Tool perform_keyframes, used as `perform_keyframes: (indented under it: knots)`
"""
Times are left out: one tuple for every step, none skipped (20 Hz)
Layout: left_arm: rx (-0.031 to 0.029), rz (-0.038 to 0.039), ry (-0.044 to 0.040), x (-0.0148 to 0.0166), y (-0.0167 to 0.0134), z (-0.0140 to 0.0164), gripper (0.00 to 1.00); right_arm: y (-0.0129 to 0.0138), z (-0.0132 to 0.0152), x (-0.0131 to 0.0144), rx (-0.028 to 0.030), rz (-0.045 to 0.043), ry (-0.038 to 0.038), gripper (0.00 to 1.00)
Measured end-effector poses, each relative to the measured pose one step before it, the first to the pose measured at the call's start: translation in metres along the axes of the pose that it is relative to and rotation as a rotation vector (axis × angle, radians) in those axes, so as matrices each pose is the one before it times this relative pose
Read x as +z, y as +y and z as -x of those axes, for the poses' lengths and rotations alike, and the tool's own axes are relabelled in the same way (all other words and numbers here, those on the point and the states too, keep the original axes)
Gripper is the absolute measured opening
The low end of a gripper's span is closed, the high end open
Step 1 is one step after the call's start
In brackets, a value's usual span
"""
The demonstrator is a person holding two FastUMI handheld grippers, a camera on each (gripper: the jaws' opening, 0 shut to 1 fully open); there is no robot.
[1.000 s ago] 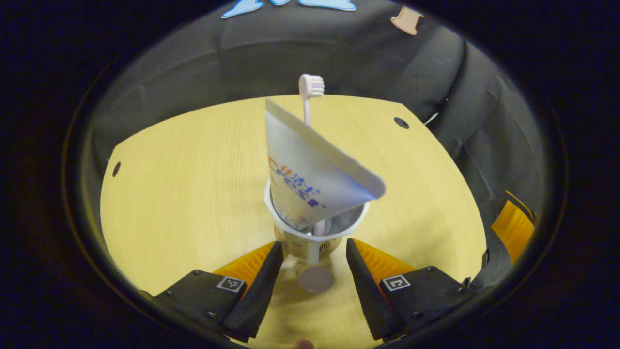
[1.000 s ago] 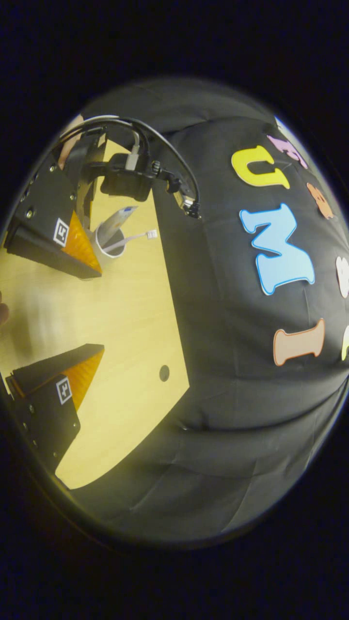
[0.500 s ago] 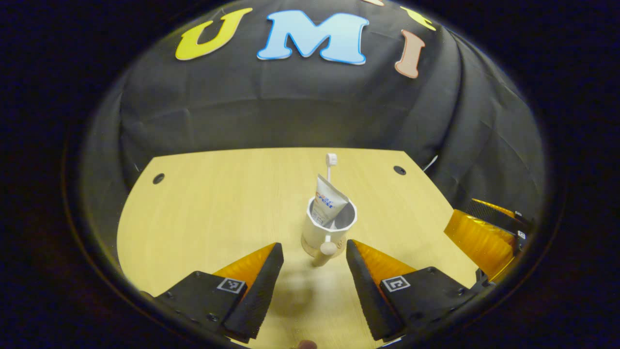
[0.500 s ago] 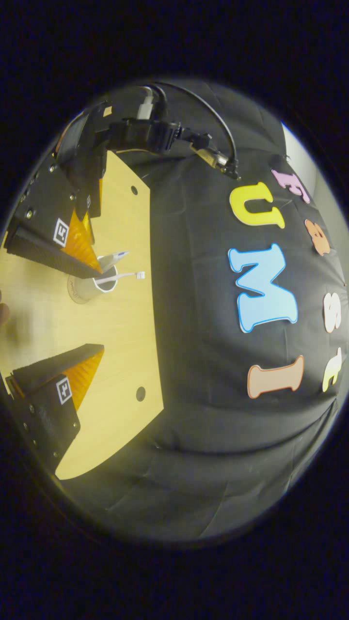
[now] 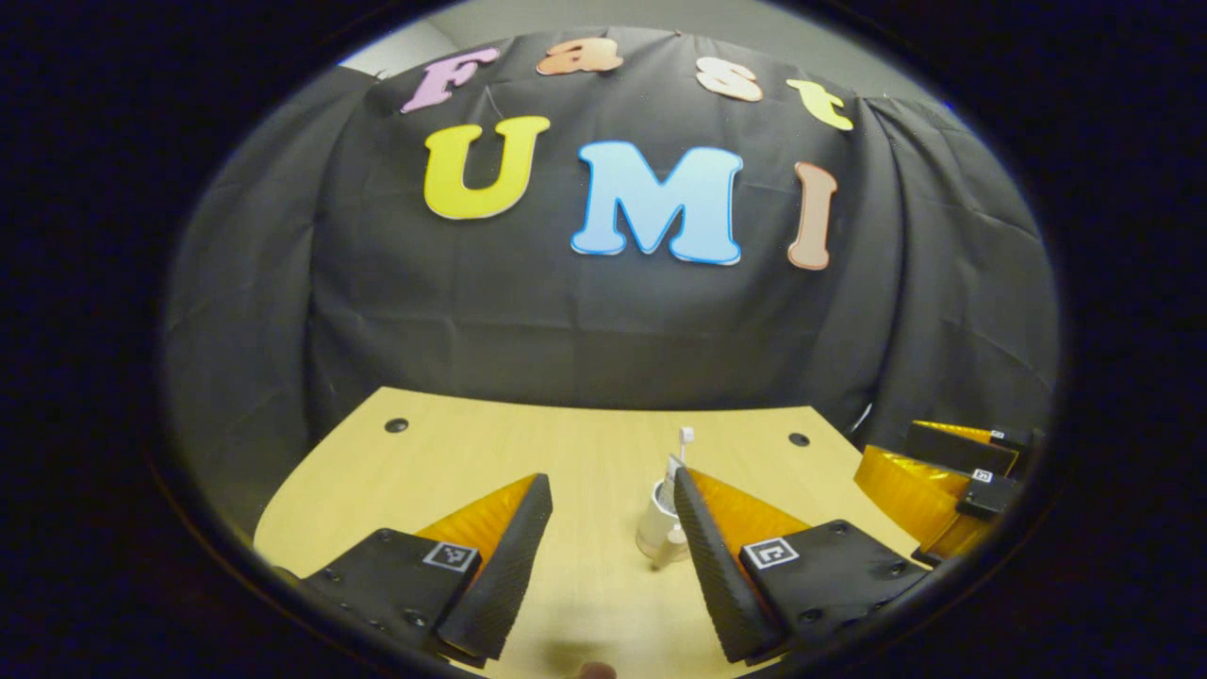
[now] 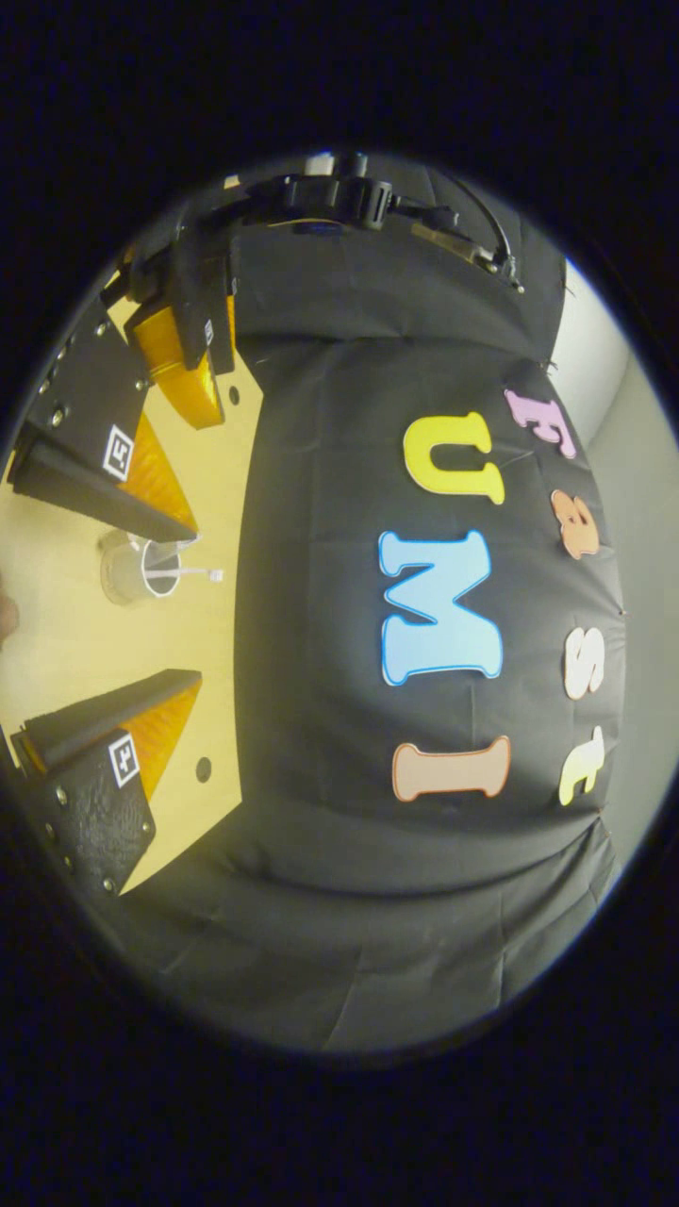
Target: Put the toothbrush and toothpaste on the desktop into the cup, then pick up the cup and place it on the coaster on the desktop.
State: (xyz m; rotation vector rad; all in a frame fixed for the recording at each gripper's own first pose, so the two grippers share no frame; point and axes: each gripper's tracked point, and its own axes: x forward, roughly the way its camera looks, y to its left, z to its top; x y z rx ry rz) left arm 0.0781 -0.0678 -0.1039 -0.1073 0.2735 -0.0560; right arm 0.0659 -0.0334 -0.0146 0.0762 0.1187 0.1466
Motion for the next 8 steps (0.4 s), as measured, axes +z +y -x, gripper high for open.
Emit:
perform_keyframes:
  knots:
    - [-0.00075, 0.00148, -0.02673, 0.00613, 0.00049, 0.00161, 0.87, 0.00241, 0.00199, 0.00361, -0.0019, 0.01256, -0.01509, 0.82]
    - [0.00333, -0.00105, -0.02061, 0.00281, 0.00137, 0.00057, 0.87, 0.00185, 0.00218, 0.00534, -0.00731, 0.01443, -0.01823, 0.83]
    - [0.00381, -0.00018, -0.02181, 0.00375, 0.00316, 0.00054, 0.87, -0.00006, 0.00169, 0.00401, -0.01248, 0.01748, -0.01724, 0.83]
    - [0.00251, 0.00058, -0.0213, 0.00544, 0.00302, 0.00075, 0.87, 0.0012, 0.00112, 0.00546, -0.00834, 0.01707, -0.01983, 0.83]
    - [0.00021, -0.00119, -0.01458, 0.00225, 0.00053, -0.0007, 0.87, 0.00075, 0.00146, 0.00408, -0.01267, 0.01315, -0.01791, 0.83]
    - [-0.00656, -0.00193, -0.01097, 0.00305, -0.001, 0.00092, 0.87, 0.0013, 0.0018, 0.00326, -0.00793, 0.00438, -0.01305, 0.83]
    - [-0.00699, -0.00697, -0.00671, 0.00173, 0.00007, 0.00071, 0.87, 0.00315, 0.00074, 0.00179, -0.00151, -0.00408, -0.01244, 0.83]
    - [0.00066, -0.00749, -0.01436, 0.0031, 0.00263, 0.00028, 0.87, 0.00362, 0.00127, 0.00195, 0.00075, -0.0077, -0.00761, 0.83]
